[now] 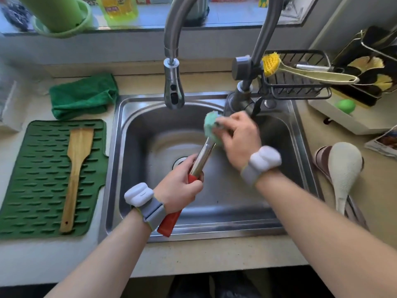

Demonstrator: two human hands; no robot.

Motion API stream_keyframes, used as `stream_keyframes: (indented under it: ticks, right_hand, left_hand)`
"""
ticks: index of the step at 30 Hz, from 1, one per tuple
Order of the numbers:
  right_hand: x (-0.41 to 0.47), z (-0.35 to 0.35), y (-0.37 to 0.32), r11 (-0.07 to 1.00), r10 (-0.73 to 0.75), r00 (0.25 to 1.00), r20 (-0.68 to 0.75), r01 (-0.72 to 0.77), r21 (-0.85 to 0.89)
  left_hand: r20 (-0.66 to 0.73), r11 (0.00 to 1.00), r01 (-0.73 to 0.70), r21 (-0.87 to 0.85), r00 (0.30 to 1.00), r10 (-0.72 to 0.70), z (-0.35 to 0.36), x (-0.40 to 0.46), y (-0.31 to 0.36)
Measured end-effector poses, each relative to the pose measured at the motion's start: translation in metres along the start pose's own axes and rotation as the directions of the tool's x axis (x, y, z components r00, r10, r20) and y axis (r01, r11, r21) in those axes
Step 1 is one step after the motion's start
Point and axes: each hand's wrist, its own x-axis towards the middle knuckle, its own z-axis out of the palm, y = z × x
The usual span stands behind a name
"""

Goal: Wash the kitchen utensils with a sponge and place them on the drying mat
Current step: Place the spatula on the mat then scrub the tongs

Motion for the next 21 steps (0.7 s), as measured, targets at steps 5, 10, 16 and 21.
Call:
stream_keyframes:
  ticks: [5, 10, 16, 21]
  right_hand:
    - [-0.041, 0.006, -0.007, 0.975, -0.208, 0.957, 0.2, 0.186, 0.125]
    - [0.005, -0.006, 0.016, 0.998, 0.061, 0.998, -0.021, -0.06, 0.022]
    - [-0.053, 0.007, 0.003, 0.986, -0.107, 0.976, 0.191, 0.079, 0.148]
    - [-0.017, -0.006, 0.016, 0.778, 0.485, 0.874, 0.031, -0.447, 0.44]
  left_hand:
    - [-0.046, 0.997, 0.058, 0.055, 0.997, -0.056, 0.004, 0.003, -0.009]
    - [0.033, 1.0, 0.015, -0.022, 0.999, -0.015, 0.008, 0.0, -0.003]
    - [-0.029, 0.992, 0.053, 0.115, 0.998, -0.05, 0.019, 0.004, -0.009]
    - [-0.023, 0.995, 0.066, 0.069, 0.998, -0.065, 0.028, 0.002, -0.007]
